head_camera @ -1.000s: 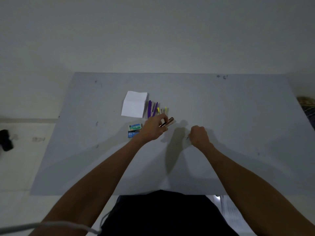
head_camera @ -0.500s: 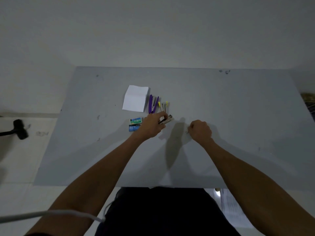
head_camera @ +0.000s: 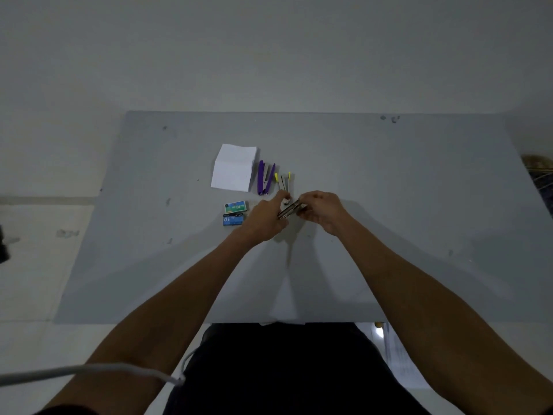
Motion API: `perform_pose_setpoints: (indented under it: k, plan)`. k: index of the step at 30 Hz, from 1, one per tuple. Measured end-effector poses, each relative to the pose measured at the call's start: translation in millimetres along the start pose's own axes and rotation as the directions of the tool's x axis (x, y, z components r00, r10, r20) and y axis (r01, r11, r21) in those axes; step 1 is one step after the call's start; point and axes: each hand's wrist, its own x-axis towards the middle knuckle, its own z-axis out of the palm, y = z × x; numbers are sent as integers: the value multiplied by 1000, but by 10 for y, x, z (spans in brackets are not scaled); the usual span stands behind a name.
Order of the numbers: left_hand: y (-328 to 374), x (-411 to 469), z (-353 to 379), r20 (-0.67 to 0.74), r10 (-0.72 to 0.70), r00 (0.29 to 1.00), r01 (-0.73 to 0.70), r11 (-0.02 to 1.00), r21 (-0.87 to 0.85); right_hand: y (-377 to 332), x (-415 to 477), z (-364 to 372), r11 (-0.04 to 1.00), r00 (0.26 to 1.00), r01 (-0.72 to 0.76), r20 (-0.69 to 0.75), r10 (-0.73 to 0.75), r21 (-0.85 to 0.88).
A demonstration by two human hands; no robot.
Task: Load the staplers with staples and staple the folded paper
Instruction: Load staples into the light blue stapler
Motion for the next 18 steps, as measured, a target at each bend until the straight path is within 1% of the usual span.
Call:
perform_pose_setpoints:
  k: [1, 3, 6, 14, 18]
  plan:
    - [-19, -2, 1, 10, -42, 999, 42, 999, 3, 15, 50, -2, 1000, 999, 11, -38, -12, -15]
    - [-88, -10, 21, 20, -111, 994, 109, 991, 76, 46, 140, -22, 998, 994, 18, -105, -24, -57]
    - [-181, -59, 64, 7, -159, 987, 155, 972, 174, 98, 215, -34, 994, 989, -10, -148, -6, -106]
    - [-291, -144, 247, -116, -202, 972, 227, 933, 279, 344, 305, 19, 982, 982, -60, -185, 27, -178]
    - [-315, -171, 304, -128, -201, 971, 231, 926, 299, 514, 475, -37, 972, 981, -55, -195, 9, -230]
